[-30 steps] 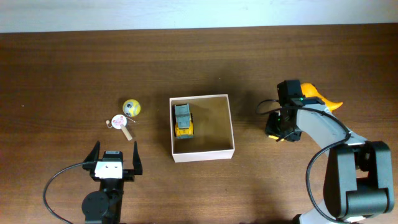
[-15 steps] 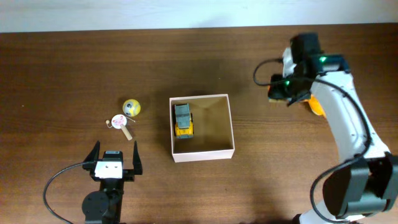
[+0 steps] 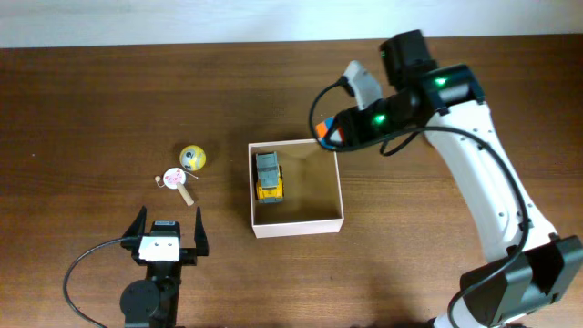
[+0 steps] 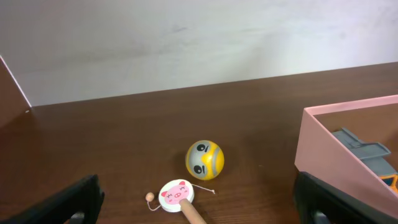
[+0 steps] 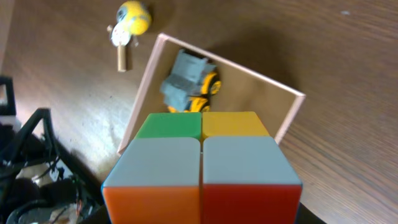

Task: Pack container
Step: 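Lift the cube with the right gripper and carry it over the box, then lower the cube into the box beside the truck and release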

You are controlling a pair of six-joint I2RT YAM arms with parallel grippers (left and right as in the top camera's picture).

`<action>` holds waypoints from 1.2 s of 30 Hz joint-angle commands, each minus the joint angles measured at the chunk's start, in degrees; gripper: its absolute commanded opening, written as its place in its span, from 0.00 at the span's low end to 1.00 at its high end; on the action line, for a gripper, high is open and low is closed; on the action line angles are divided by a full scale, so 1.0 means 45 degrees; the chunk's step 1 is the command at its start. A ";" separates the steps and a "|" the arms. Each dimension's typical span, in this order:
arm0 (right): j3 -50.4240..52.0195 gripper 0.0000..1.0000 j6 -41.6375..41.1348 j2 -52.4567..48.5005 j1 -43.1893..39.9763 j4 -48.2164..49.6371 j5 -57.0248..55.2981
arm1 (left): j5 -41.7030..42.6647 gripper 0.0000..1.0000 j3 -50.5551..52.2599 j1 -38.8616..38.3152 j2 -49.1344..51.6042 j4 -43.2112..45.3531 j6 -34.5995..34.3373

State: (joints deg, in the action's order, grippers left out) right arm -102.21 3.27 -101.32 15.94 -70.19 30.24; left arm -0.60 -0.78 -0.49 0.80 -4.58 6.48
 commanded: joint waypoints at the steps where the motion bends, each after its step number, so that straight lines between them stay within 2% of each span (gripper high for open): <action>1: -0.0238 0.49 0.0068 -0.0039 0.0753 0.0185 -0.0359 | 0.0151 0.99 0.0053 -0.0049 -0.0087 -0.0044 0.0204; 13: 0.0112 0.49 -0.0510 -0.1797 0.2540 0.1088 -0.0554 | 0.0151 0.99 0.0053 -0.0049 -0.0087 -0.0044 0.0204; 20: 0.0121 0.48 -0.0845 -0.3041 0.2871 0.1423 -0.1035 | 0.0146 0.99 0.0053 -0.0049 -0.0087 -0.0044 0.0204; 36: 0.0165 0.49 -0.3638 -0.3832 0.3434 0.1588 -0.5547 | 0.0151 0.99 0.0053 -0.0049 -0.0087 -0.0044 0.0204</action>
State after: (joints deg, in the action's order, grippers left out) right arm -102.00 -9.43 -118.04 29.58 -63.13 11.46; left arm -0.58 -0.78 -0.49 0.80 -4.60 6.48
